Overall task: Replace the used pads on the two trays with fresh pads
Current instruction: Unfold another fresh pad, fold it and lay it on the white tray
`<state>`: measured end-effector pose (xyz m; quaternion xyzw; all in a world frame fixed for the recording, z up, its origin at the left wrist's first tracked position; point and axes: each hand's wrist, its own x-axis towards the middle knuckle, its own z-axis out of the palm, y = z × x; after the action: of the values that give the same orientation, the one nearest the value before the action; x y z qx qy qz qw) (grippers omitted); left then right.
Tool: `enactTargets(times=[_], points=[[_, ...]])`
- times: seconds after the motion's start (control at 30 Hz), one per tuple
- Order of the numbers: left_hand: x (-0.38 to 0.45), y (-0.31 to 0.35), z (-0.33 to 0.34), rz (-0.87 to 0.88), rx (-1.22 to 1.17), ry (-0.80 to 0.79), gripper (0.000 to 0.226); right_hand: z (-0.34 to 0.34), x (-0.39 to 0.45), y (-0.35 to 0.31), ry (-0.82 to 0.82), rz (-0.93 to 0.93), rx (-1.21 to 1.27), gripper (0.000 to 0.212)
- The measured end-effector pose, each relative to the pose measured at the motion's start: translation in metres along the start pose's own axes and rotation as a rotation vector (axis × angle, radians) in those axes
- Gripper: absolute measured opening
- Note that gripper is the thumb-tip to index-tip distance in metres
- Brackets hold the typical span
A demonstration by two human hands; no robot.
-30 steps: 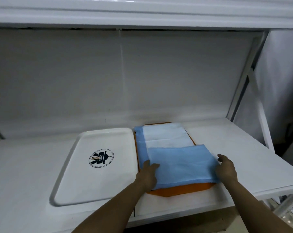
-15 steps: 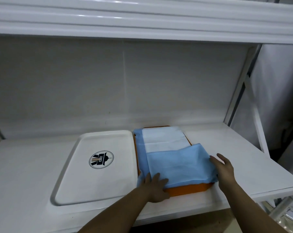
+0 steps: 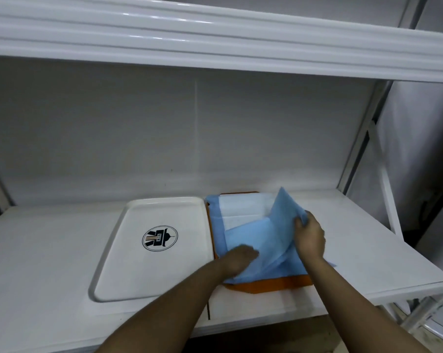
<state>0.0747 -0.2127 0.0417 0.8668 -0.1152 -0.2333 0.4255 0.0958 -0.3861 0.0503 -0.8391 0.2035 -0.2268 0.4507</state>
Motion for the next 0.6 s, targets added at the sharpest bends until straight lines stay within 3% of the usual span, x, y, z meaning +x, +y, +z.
enactTargets(times=[0.13,0.23,0.33,0.47,0.6], points=[[-0.007,0.026,-0.037,-0.028,-0.565,0.281,0.026,0.016,-0.024,-0.046,-0.012,-0.247,0.019,0.025],[-0.024,0.04,-0.067,-0.017,-0.776,0.351,0.046,0.031,-0.05,-0.075,-0.021,-0.421,-0.001,0.026],[-0.042,0.041,-0.09,-0.042,-0.819,0.334,0.058,0.046,-0.071,-0.095,-0.051,-0.578,-0.035,0.029],[-0.062,0.031,-0.111,-0.068,-0.863,0.329,0.023,0.069,-0.096,-0.11,-0.16,-0.712,-0.069,0.027],[-0.075,0.01,-0.127,-0.159,-0.78,0.488,0.015,0.086,-0.115,-0.099,-0.21,-0.807,-0.122,0.035]])
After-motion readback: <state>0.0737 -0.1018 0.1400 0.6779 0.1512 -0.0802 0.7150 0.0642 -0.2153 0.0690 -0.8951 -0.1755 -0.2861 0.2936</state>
